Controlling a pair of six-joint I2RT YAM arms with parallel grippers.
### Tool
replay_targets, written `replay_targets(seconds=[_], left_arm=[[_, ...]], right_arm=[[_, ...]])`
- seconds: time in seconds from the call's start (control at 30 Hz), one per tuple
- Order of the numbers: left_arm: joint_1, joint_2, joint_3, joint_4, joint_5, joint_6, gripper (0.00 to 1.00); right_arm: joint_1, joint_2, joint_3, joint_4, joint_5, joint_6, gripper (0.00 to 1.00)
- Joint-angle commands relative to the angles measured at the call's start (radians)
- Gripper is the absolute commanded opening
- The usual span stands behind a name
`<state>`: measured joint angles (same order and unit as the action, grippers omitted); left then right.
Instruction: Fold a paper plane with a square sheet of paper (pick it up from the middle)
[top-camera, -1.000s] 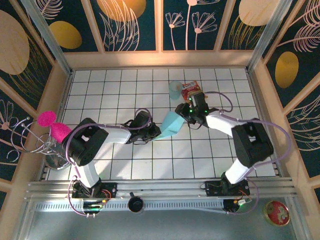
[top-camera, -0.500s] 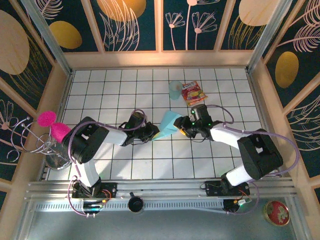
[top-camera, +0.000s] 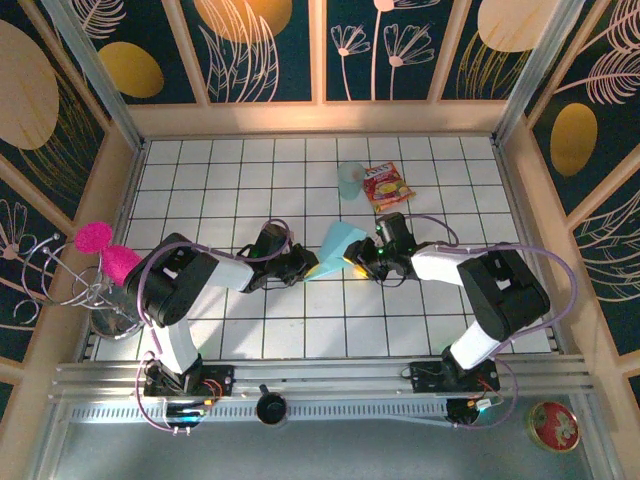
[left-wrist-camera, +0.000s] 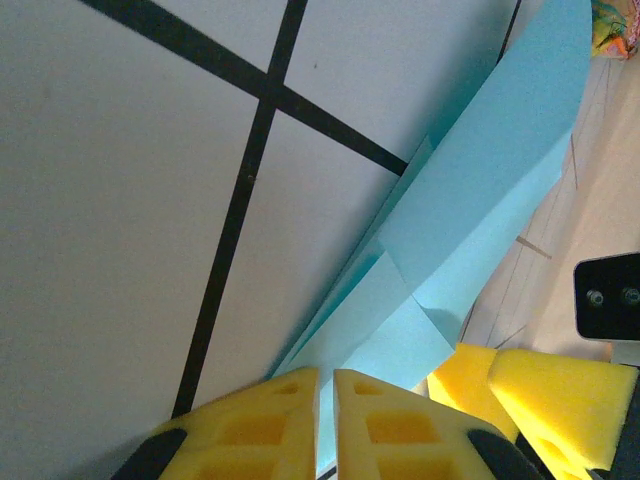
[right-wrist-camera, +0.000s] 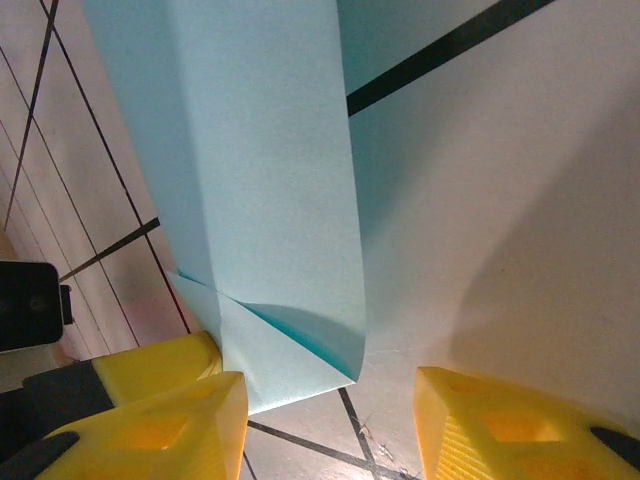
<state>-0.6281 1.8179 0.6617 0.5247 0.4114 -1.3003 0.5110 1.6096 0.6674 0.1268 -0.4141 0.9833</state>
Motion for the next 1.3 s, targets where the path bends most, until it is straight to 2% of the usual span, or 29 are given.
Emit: replay_targets(seconds=[0.0, 0.43, 0.93, 1.07, 1.13, 1.27], left_arm=[[-0.001, 0.036, -0.020, -0.046, 0.004, -0.027, 0.13], [0.001, 0.025, -0.016, -0.069, -0.006, -0.009, 0.13], [0.000, 0.001, -0.004, -0.083, -0.011, 0.004, 0.14], [0.001, -0.015, 0.001, -0.082, -0.013, 0.011, 0.15], [0.001, -0.033, 0.006, -0.088, -0.017, 0.023, 0.17], [0.001, -0.087, 0.039, -0.135, -0.046, 0.123, 0.21]], right_arm=[[0.015, 0.017, 0.023, 0.049, -0.016, 0.011, 0.45], [0.017, 0.021, -0.026, 0.218, -0.069, 0.058, 0.37], [0.020, 0.070, -0.023, 0.220, -0.075, 0.066, 0.31], [0.020, 0.068, -0.019, 0.218, -0.063, 0.059, 0.22], [0.018, 0.057, -0.017, 0.211, -0.050, 0.054, 0.14], [0.011, 0.037, -0.009, 0.206, -0.046, 0.064, 0.04]])
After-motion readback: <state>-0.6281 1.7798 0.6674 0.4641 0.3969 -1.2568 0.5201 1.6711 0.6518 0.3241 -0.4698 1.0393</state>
